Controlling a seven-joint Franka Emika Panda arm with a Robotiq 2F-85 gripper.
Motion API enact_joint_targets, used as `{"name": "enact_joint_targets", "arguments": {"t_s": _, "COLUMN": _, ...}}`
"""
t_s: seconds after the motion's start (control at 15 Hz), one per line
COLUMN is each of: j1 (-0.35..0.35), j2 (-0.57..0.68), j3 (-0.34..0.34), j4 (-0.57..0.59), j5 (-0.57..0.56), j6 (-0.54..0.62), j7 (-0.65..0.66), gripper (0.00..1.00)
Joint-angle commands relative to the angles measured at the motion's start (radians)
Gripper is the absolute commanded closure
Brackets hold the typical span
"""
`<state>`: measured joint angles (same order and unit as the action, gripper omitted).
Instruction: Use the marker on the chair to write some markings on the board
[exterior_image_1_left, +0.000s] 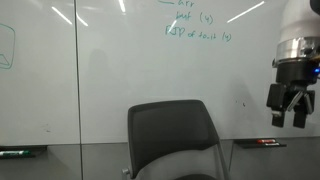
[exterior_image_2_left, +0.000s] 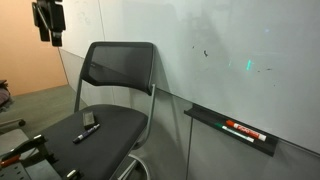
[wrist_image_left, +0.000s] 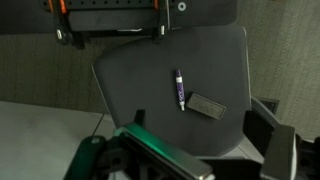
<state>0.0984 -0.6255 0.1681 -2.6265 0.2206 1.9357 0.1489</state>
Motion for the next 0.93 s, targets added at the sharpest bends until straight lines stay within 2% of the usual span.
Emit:
{"name": "enact_joint_targets", "arguments": {"t_s": 0.0, "j1": 0.083, "j2": 0.079, "j3": 0.082, "j4": -0.136, "j5": 0.025, "j6": 0.243, "j7": 0.009, "gripper": 0.00}}
{"name": "enact_joint_targets", "arguments": {"t_s": 0.07, "j1": 0.102, "j2": 0.125, "j3": 0.110, "j4": -0.164, "j5": 0.020, "j6": 0.310, "j7": 0.026, "gripper": 0.00}}
{"name": "enact_joint_targets", "arguments": {"t_s": 0.13, "j1": 0.108, "j2": 0.247, "j3": 0.132, "j4": -0.121, "j5": -0.002, "j6": 0.355, "j7": 0.039, "gripper": 0.00}}
{"name": "enact_joint_targets", "arguments": {"t_s": 0.2, "j1": 0.114, "j2": 0.310, "j3": 0.153, "j4": -0.146, "j5": -0.024, "j6": 0.409, "j7": 0.052, "gripper": 0.00}}
{"name": "enact_joint_targets", "arguments": {"t_s": 0.47, "j1": 0.096, "j2": 0.567, "j3": 0.188, "j4": -0.133, "j5": -0.154, "j6": 0.520, "j7": 0.157, "gripper": 0.00}}
{"name": "enact_joint_targets", "arguments": {"t_s": 0.67, "j1": 0.099, "j2": 0.770, "j3": 0.142, "j4": -0.083, "j5": -0.293, "j6": 0.625, "j7": 0.240, "gripper": 0.00}}
{"name": "enact_joint_targets", "arguments": {"t_s": 0.87, "j1": 0.121, "j2": 0.965, "j3": 0.034, "j4": 0.016, "j5": -0.388, "j6": 0.717, "j7": 0.246, "gripper": 0.00}}
